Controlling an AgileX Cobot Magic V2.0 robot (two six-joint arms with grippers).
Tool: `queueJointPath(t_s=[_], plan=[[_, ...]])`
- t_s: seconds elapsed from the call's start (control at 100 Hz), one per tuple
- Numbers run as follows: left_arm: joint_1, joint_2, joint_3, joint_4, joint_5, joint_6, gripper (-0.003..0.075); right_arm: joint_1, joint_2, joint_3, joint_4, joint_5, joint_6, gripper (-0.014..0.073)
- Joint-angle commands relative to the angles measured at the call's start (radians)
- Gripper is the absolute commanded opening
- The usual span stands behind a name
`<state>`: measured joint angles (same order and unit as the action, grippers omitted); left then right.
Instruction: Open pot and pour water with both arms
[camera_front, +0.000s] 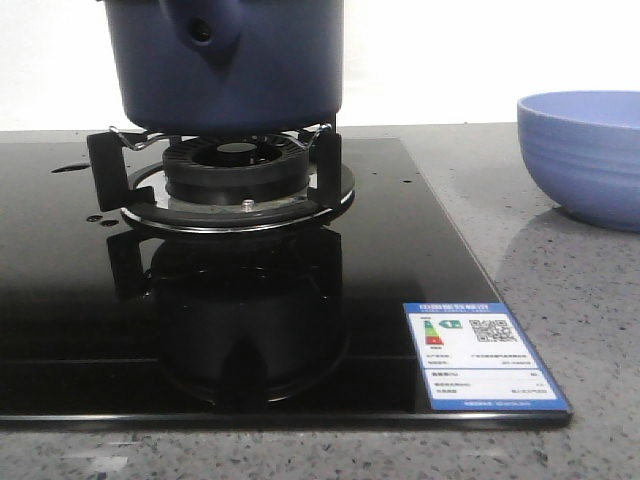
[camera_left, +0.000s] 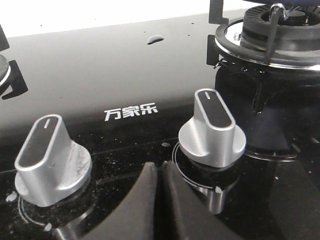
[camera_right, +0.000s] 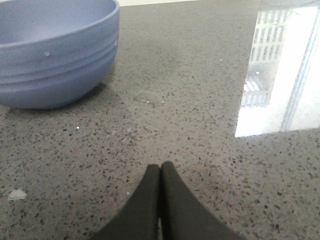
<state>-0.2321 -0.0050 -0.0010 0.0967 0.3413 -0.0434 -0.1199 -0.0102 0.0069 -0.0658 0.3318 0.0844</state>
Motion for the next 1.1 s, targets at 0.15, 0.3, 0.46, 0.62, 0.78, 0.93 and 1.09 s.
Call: queueJointPath(t_s=[0.15,0.3,0.46,0.62,0.78,0.93,1.09], plan=[[-0.009,-0.026,0.034,-0.01,-0.049,-0.011,-0.002,-0.008,-0.017,0.027,-0.005,-0.013,-0.003,-0.0064],[-0.009,-0.026,0.034,-0.01,-0.049,-0.011,-0.002,-0.008,-0.017,0.027,-0.005,-0.013,-0.003,-0.0064],[-0.009,-0.026,0.034,-0.01,-0.049,-0.011,-0.002,-0.008,-0.017,0.027,-0.005,-0.013,-0.003,-0.0064],[-0.009,-0.026,0.034,-0.01,-0.049,-0.008,-0.002,-0.008,-0.017,0.027,-0.005,-0.013,-0.003,-0.0064],[-0.009,-0.026,0.034,0.117,-0.099,-0.005,-0.002,-0.008,-0.017,0.027,-0.007,-0.134,-0.003,-0.0064],[-0.01,-0.026,0.034,-0.239,-0.299,-0.016,-0.002,-0.008,-0.017,0.027,0.339,-0.375,-0.001,-0.0064],[-0.01,-0.026,0.032,-0.593,-0.43,-0.016,-0.002,-0.008,-0.017,0.027,0.539,-0.413,-0.001,-0.0063]])
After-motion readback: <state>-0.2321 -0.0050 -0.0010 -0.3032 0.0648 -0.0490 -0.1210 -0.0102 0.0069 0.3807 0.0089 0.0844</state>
